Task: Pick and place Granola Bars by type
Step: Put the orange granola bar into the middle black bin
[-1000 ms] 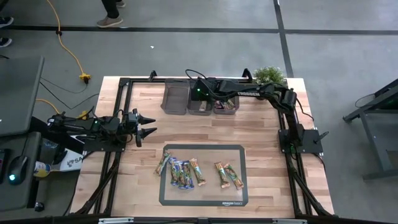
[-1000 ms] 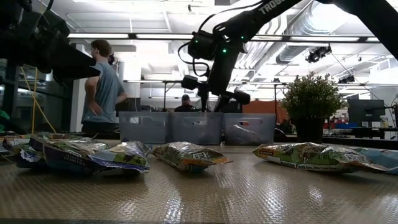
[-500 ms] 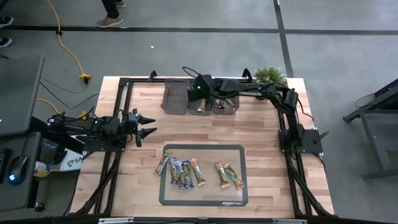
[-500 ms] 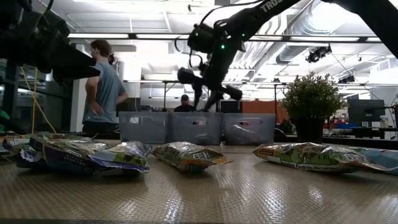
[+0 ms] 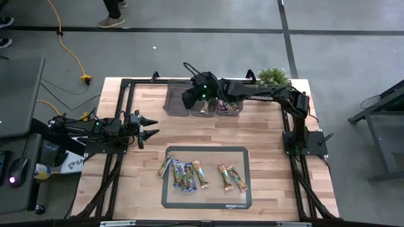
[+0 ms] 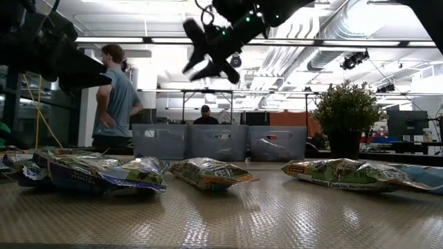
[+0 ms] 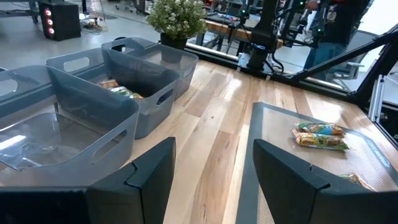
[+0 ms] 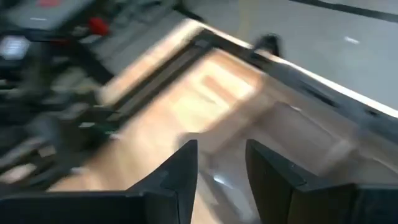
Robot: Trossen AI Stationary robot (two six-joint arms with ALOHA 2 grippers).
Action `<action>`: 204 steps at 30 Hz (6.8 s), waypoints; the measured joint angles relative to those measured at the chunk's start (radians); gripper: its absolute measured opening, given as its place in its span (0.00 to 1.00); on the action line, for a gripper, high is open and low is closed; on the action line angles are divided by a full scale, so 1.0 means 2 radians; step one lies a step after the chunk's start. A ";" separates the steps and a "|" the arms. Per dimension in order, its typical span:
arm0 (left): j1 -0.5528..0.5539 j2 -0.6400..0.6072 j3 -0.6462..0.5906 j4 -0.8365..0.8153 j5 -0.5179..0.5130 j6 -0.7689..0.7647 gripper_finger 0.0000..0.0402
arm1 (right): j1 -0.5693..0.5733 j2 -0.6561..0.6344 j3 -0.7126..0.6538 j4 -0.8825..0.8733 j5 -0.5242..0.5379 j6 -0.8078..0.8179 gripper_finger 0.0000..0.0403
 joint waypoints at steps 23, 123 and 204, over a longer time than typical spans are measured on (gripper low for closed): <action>0.000 0.000 0.000 0.000 0.000 0.000 0.53 | 0.178 0.000 0.000 -0.282 -0.169 0.065 0.29; 0.000 0.000 0.000 0.000 0.000 0.000 0.53 | 0.411 -0.002 -0.206 -0.299 -0.050 0.460 0.44; 0.000 0.000 0.000 0.000 0.000 0.000 0.53 | 0.238 -0.133 -0.192 0.302 0.232 -0.236 0.18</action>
